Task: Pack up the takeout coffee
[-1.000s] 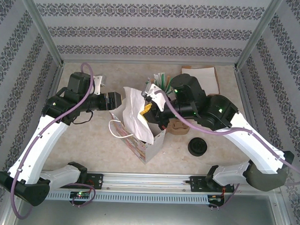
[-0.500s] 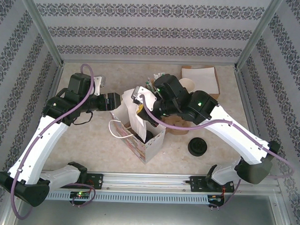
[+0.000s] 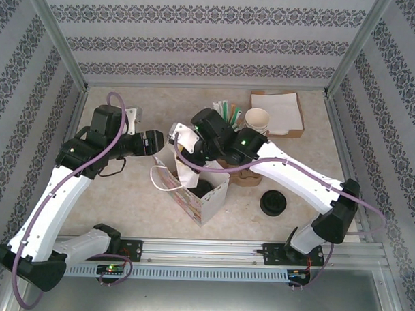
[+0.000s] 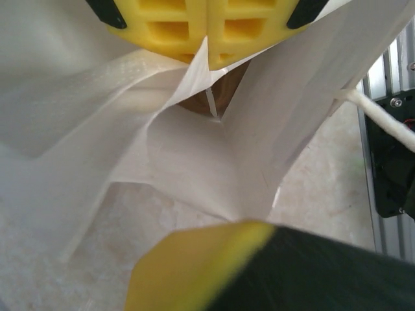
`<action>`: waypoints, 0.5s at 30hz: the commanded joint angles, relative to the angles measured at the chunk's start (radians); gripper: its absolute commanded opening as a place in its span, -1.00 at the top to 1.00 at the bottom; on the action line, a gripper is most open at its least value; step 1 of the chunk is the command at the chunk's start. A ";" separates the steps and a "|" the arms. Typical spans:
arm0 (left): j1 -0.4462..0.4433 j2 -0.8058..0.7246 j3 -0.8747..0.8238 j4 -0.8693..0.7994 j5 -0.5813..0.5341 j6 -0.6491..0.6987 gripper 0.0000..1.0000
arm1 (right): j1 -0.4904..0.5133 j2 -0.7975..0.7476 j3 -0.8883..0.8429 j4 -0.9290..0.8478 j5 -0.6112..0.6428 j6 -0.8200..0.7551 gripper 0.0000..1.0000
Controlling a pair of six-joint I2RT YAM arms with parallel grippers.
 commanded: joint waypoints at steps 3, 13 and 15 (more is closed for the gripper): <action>-0.012 -0.025 -0.013 0.021 -0.020 -0.016 -0.59 | 0.007 0.027 -0.030 0.054 0.009 0.026 1.00; -0.013 -0.028 -0.012 0.022 -0.023 -0.016 -0.59 | 0.006 0.073 -0.095 0.054 0.021 0.022 1.00; -0.012 -0.027 -0.010 0.020 -0.022 -0.015 -0.59 | 0.004 0.079 -0.110 0.065 0.018 0.020 1.00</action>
